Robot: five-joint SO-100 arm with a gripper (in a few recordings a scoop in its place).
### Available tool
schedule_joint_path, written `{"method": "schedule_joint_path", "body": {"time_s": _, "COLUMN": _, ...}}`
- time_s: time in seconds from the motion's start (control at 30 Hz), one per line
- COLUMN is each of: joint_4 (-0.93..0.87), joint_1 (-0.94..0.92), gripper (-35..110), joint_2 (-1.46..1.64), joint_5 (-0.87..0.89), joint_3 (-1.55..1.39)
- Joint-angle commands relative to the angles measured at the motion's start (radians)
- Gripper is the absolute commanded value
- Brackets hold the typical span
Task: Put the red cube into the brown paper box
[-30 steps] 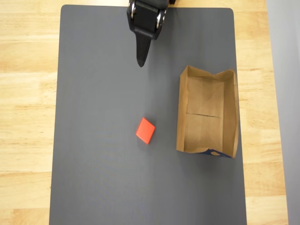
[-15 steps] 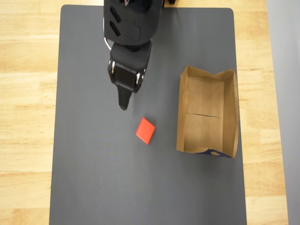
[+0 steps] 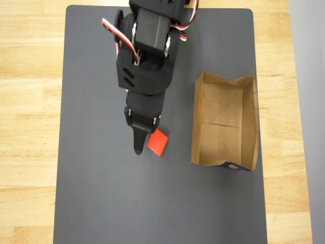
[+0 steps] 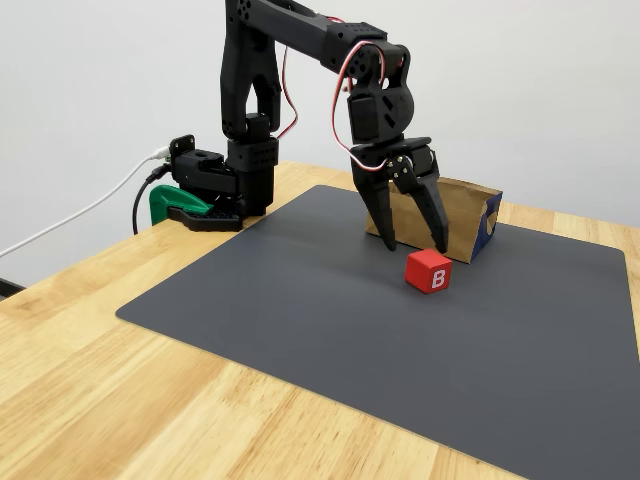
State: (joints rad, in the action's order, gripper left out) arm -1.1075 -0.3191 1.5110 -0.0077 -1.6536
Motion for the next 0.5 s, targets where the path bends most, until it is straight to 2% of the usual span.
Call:
{"method": "schedule_joint_path", "body": {"time_s": 0.0, "joint_4": -0.075, "joint_1": 0.017, "gripper": 30, "joint_2": 0.005, "joint_5": 0.029, "joint_3": 0.04}}
{"method": "schedule_joint_path", "body": {"time_s": 0.47, "joint_4": -0.089, "joint_1": 0.078, "gripper": 31, "joint_2": -0.156, "joint_5": 0.253, "joint_3": 0.16}}
